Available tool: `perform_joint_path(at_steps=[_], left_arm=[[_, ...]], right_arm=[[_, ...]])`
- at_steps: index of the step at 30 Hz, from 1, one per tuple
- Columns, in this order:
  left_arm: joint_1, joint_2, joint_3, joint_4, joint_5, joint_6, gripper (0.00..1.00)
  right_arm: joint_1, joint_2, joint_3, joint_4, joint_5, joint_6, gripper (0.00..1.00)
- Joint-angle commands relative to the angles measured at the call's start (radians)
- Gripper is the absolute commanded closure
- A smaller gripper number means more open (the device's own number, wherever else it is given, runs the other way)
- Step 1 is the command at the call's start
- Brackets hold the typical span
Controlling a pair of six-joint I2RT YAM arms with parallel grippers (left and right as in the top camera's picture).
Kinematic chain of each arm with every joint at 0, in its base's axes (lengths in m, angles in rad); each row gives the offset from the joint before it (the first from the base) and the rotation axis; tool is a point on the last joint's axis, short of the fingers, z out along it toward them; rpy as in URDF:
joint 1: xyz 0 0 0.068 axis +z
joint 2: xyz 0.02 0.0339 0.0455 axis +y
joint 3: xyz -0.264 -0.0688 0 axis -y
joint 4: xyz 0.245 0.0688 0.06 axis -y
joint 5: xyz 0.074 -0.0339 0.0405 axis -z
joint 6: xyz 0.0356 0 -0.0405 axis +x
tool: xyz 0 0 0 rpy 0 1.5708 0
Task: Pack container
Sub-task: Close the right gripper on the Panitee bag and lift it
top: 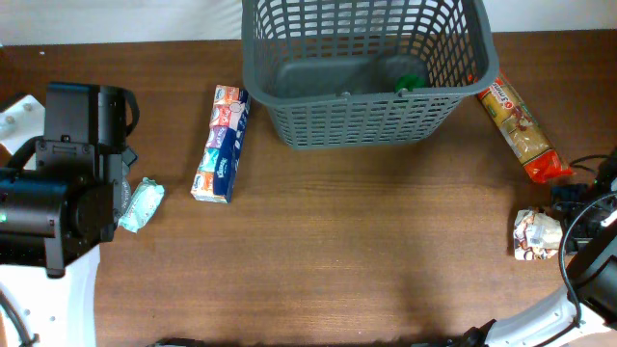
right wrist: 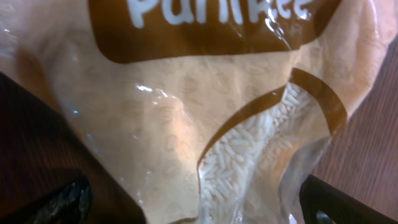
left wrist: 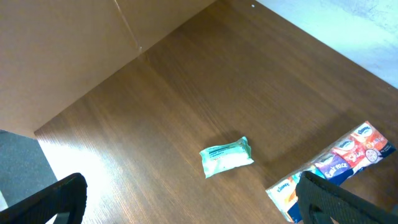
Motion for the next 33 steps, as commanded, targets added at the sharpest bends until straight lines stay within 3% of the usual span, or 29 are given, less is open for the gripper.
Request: perform_joint_path(at_steps=[1, 33], left_arm=[[0.006, -0.009, 0.01, -0.001, -0.007, -0.01, 0.01], [0.006, -0.009, 0.01, -0.001, -0.007, -0.01, 0.01]], right_arm=[[-0.002, 0.001, -0.006, 0.013, 0.016, -0.011, 0.01], [-0.002, 0.06, -0.051, 0.066, 0.005, -0.01, 0.01]])
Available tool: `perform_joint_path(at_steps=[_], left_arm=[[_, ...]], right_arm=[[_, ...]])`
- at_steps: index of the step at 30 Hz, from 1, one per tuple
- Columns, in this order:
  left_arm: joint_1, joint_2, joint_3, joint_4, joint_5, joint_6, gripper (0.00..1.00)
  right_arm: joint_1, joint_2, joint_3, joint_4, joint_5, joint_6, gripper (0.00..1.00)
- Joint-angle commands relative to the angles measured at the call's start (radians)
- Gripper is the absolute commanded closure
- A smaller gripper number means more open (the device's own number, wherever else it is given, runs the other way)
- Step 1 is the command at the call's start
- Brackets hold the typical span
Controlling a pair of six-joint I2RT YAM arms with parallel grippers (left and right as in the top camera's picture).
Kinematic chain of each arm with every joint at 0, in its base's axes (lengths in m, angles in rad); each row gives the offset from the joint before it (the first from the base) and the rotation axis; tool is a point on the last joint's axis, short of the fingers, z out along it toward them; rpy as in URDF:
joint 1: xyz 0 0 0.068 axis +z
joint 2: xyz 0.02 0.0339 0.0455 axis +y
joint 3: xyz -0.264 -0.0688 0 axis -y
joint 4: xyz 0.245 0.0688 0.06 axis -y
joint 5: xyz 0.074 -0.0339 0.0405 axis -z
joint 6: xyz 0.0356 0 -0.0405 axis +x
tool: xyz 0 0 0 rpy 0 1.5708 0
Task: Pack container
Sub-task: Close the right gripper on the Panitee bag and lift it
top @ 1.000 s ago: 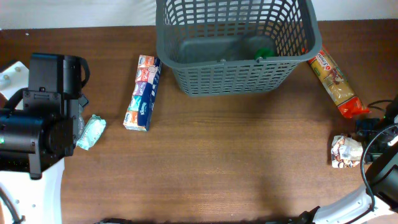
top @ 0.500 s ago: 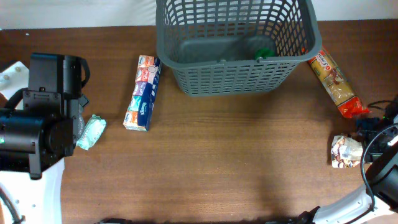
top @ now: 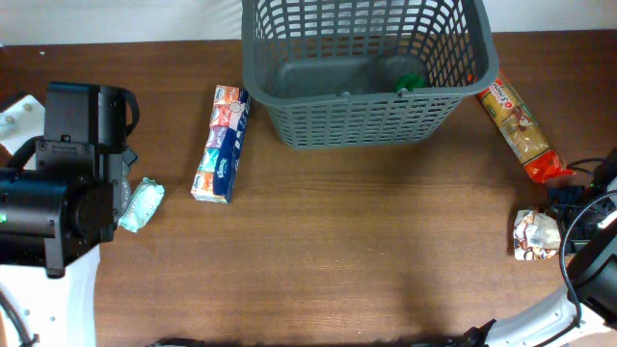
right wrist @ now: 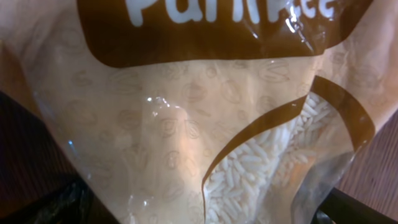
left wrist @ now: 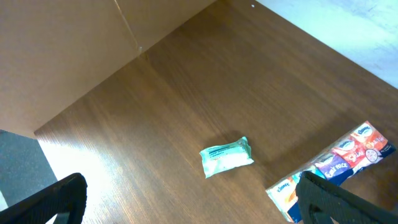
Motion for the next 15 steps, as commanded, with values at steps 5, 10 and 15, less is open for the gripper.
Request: perform_joint_path(at_steps=[5, 10, 15], left_arm=[[0.006, -0.009, 0.01, -0.001, -0.007, -0.01, 0.01], [0.006, -0.009, 0.01, -0.001, -0.007, -0.01, 0.01], [0.006, -0.009, 0.01, -0.001, -0.007, -0.01, 0.01]], right_arm=[[-0.002, 0.059, -0.011, 0.007, 0.006, 0.003, 0.01], [-0.002, 0.059, -0.011, 0.003, 0.002, 0.003, 0.01], [-0.002, 0.059, -0.011, 0.004, 0.006, 0.003, 0.01]])
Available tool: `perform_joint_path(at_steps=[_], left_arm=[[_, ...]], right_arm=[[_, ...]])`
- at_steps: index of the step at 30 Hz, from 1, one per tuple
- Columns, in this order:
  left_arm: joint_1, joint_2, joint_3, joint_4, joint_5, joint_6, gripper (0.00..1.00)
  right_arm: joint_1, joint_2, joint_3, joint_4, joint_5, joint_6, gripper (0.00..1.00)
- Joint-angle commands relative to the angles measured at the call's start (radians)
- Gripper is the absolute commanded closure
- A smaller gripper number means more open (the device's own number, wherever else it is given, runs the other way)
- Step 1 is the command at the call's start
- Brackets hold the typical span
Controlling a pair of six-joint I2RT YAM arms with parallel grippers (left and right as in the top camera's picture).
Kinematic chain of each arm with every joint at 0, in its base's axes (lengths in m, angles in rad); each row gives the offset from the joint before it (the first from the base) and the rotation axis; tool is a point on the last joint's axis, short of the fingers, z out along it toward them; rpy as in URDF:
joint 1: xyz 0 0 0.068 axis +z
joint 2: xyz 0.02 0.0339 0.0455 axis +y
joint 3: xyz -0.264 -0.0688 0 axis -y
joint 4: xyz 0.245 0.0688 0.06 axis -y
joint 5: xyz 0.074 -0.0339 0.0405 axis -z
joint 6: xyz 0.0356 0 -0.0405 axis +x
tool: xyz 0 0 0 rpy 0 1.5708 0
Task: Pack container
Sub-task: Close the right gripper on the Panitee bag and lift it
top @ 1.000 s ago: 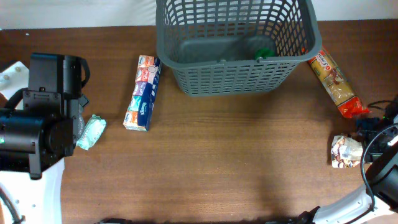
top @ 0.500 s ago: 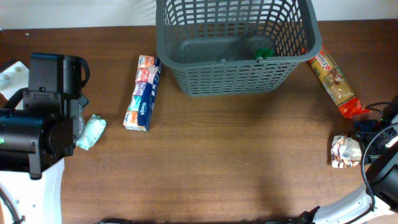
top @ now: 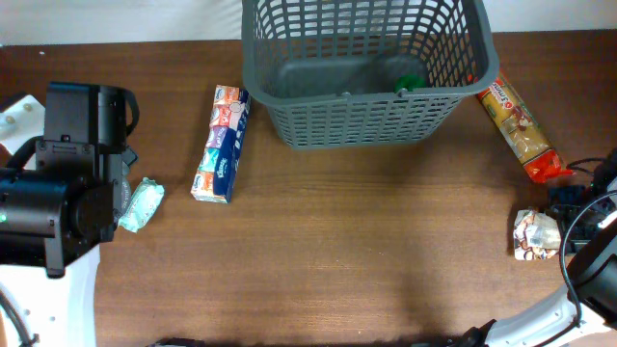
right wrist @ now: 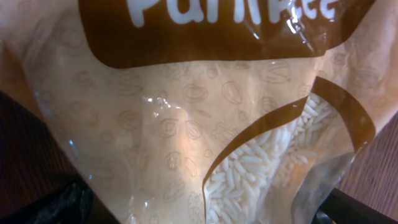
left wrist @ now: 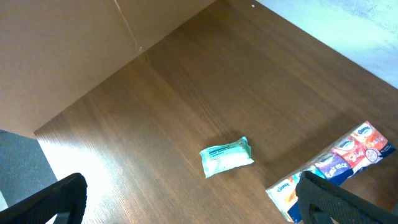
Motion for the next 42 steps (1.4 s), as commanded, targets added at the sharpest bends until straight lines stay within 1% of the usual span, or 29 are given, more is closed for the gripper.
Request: perform_joint_path(at_steps=[1, 30, 31, 32, 33, 35, 36, 37, 40, 41, 42], left_arm=[[0.006, -0.009, 0.01, -0.001, -0.007, -0.01, 0.01], [0.006, -0.009, 0.01, -0.001, -0.007, -0.009, 0.01], [0.006, -0.009, 0.01, -0.001, -0.007, -0.01, 0.01], [0.006, -0.009, 0.01, -0.001, -0.007, -0.01, 0.01], [0.006, -0.009, 0.01, -0.001, -0.007, -0.009, 0.01], [0.006, -0.009, 0.01, -0.001, -0.007, -0.01, 0.01], [0.006, -0.009, 0.01, -0.001, -0.007, -0.009, 0.01], [0.006, -0.009, 0.01, -0.001, -0.007, -0.009, 0.01], [0.006, -0.009, 0.01, -0.001, -0.007, -0.01, 0.01], [0.006, -0.009, 0.01, -0.001, -0.007, -0.01, 0.01], [0.006, -0.009, 0.01, -0.001, -0.007, -0.01, 0.01]], right_arm=[[-0.002, 0.058, -0.012, 0.008, 0.006, 0.005, 0.01], [-0.002, 0.059, -0.012, 0.04, -0.013, -0.019, 0.01], [-0.002, 0.059, -0.012, 0.04, -0.013, -0.019, 0.07], [-0.002, 0.059, -0.012, 0.04, -0.013, -0.019, 0.16], [-0.002, 0.059, -0.012, 0.04, -0.013, -0.018, 0.28], [-0.002, 0.059, -0.012, 0.036, -0.012, -0.018, 0.46], [-0.002, 0.059, -0.012, 0.032, -0.008, -0.018, 0.52], [-0.002, 0.059, -0.012, 0.028, -0.004, -0.019, 0.55], [-0.002, 0.059, -0.012, 0.016, -0.006, -0.019, 0.72], [-0.002, 0.059, -0.012, 0.006, -0.006, -0.019, 0.84], [-0.002, 0.059, -0.012, 0.002, -0.006, -0.023, 0.93]])
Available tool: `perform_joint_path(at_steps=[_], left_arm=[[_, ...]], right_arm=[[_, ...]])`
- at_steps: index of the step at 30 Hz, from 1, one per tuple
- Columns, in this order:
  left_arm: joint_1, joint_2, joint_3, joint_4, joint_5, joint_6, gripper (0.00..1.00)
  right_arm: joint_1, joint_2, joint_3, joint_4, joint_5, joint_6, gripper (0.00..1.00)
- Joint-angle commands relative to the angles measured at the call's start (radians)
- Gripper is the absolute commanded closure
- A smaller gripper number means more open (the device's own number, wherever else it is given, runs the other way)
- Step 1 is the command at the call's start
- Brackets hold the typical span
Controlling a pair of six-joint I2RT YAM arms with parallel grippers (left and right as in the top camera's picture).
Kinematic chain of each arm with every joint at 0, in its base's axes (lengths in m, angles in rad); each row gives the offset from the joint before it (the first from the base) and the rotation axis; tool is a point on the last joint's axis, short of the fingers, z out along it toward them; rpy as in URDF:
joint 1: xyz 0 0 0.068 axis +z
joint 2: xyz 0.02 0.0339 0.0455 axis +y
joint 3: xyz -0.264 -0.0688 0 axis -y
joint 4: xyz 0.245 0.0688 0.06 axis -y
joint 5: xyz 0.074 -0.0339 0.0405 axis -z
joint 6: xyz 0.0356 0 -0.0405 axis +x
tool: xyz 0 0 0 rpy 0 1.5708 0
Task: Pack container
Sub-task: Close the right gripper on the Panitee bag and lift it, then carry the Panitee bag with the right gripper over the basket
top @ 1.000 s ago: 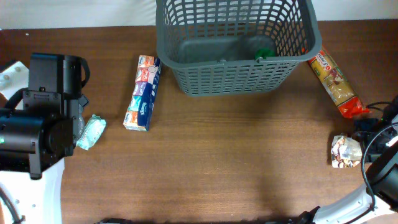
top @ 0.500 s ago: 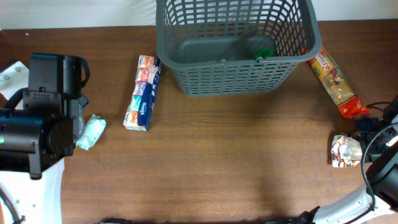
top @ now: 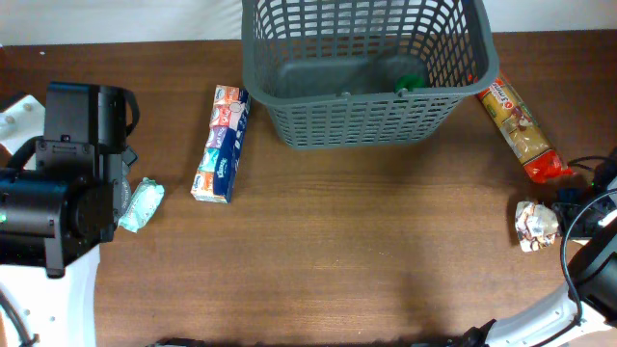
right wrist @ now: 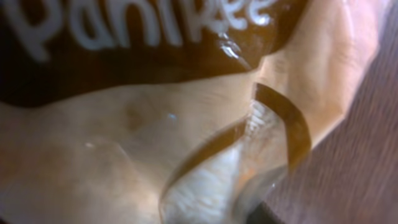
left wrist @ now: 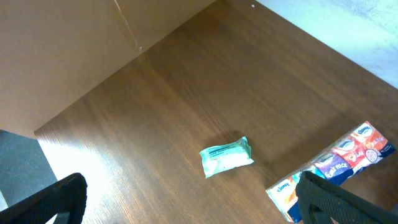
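The grey mesh basket (top: 289, 58) stands at the back centre with a green item (top: 410, 83) inside it. A tan rice bag (top: 538, 224) at the far right sits crumpled and a little raised. My right gripper (top: 567, 208) is shut on the bag. In the right wrist view the blurred rice bag (right wrist: 155, 112) fills the frame and hides most of the fingers. A long tissue multipack (top: 222, 145) and a small teal wipes packet (top: 141, 204) lie on the left. My left gripper (left wrist: 194, 203) hangs open above the teal wipes packet (left wrist: 226, 156), holding nothing.
An orange and yellow pasta bag (top: 519, 127) lies slanted against the basket's right corner. The dark wooden table (top: 366, 260) ends close to the right of the rice bag. The left arm's black body (top: 58, 202) covers the left edge. Cables trail at the right edge.
The rice bag has shifted slightly up and right in the overhead view and looks more bunched. In the right wrist view it has slid and blurred. The left arm has not moved.
At first my right gripper stood open around the rice bag on the table, fingertips showing at both lower corners. Then the bag filled more of that view, pressed between the fingers. Now it is gripped and has shifted. The left arm stayed still and open throughout.
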Motion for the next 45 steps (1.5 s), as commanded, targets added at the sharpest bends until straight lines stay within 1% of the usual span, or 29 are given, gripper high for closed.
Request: perform_joint_path(at_steps=[1, 5, 6, 11, 13, 18, 20, 22, 26, 28, 31, 33, 37, 42, 45], left_arm=[[0.006, -0.009, 0.01, -0.001, -0.007, -0.01, 0.01], [0.006, -0.009, 0.01, -0.001, -0.007, -0.01, 0.01], [0.006, -0.009, 0.01, -0.001, -0.007, -0.01, 0.01], [0.006, -0.009, 0.01, -0.001, -0.007, -0.009, 0.01], [0.006, -0.009, 0.01, -0.001, -0.007, -0.01, 0.01], [0.006, -0.009, 0.01, -0.001, -0.007, -0.009, 0.01], [0.006, -0.009, 0.01, -0.001, -0.007, -0.01, 0.01], [0.006, -0.009, 0.01, -0.001, -0.007, -0.01, 0.01], [0.006, -0.009, 0.01, -0.001, -0.007, -0.01, 0.01], [0.006, -0.009, 0.01, -0.001, -0.007, -0.01, 0.01], [0.006, -0.009, 0.01, -0.001, -0.007, -0.01, 0.01], [0.006, -0.009, 0.01, -0.001, -0.007, -0.009, 0.01], [0.006, -0.009, 0.01, -0.001, -0.007, -0.01, 0.01], [0.006, -0.009, 0.01, -0.001, -0.007, -0.009, 0.01], [0.006, -0.009, 0.01, -0.001, -0.007, -0.009, 0.01]], right_arm=[[-0.001, 0.047, -0.019, -0.023, 0.008, -0.01, 0.96], [-0.001, 0.044, -0.003, -0.037, 0.007, -0.095, 0.96], [-0.001, 0.042, 0.027, -0.066, 0.008, -0.129, 0.96], [-0.001, 0.015, 0.187, -0.205, 0.01, -0.197, 0.96], [-0.001, -0.005, 0.297, -0.288, 0.02, -0.226, 0.96], [0.0, -0.06, 0.596, -0.483, 0.035, -0.239, 0.96], [0.007, -0.081, 0.738, -0.546, 0.028, -0.25, 0.96], [0.018, -0.098, 0.851, -0.562, -0.007, -0.303, 0.96], [0.075, -0.119, 1.082, -0.546, -0.178, -0.468, 0.96], [0.12, -0.119, 1.188, -0.534, -0.275, -0.523, 0.96], [0.202, -0.119, 1.3, -0.499, -0.356, -0.522, 0.96], [0.28, -0.119, 1.357, -0.448, -0.406, -0.517, 0.96], [0.43, -0.119, 1.383, -0.323, -0.451, -0.519, 0.96], [0.613, -0.091, 1.379, -0.176, -0.436, -0.523, 0.96], [0.69, -0.057, 1.379, -0.121, -0.407, -0.523, 0.96]])
